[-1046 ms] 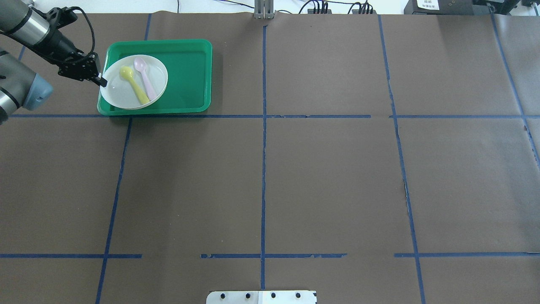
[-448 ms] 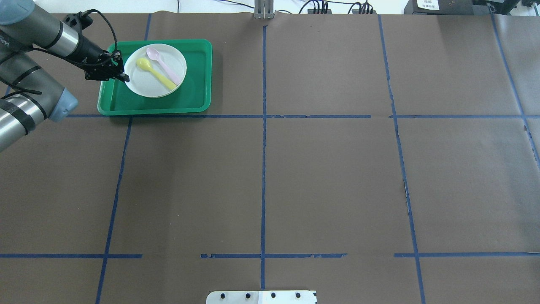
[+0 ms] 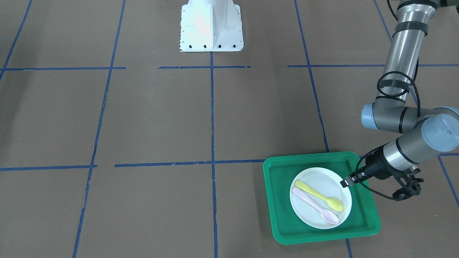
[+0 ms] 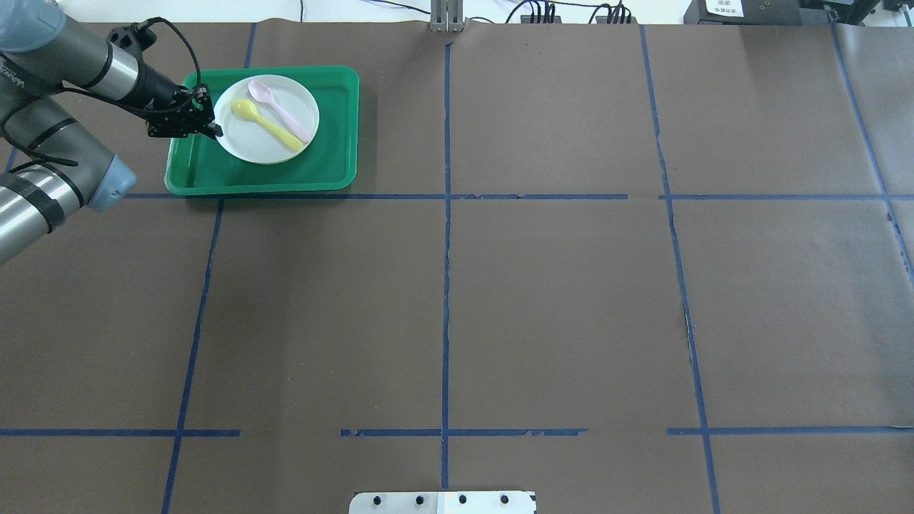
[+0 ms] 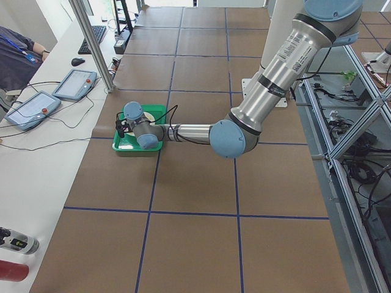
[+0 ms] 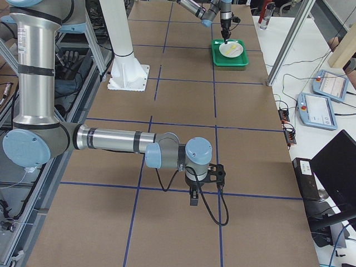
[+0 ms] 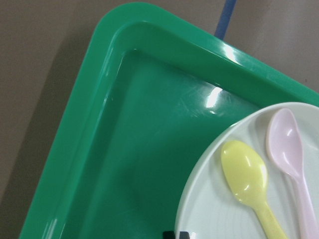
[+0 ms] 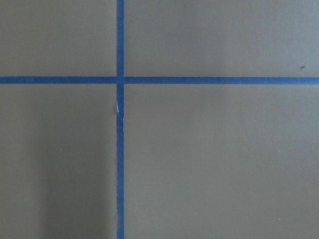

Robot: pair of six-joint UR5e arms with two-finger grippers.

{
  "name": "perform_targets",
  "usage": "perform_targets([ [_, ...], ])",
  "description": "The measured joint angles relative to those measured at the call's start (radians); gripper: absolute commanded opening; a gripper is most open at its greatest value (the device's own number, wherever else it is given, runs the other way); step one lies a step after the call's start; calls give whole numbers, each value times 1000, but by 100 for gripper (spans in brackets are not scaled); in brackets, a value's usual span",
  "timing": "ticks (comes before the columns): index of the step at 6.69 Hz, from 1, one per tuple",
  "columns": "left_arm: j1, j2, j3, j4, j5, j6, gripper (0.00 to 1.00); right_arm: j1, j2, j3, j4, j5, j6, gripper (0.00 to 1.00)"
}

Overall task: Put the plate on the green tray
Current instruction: 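Move the held plate over the green tray and lower it onto the tray, then open the left gripper and withdraw it from the plate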

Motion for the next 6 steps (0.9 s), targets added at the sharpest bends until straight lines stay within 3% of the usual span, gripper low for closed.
perform_targets([
  [4,2,23,-36,-14,-3,15,100,0,1,0,0,0,1,100],
  [6,-30,98,-174,33,-22,49,100,0,1,0,1,0,1,100],
])
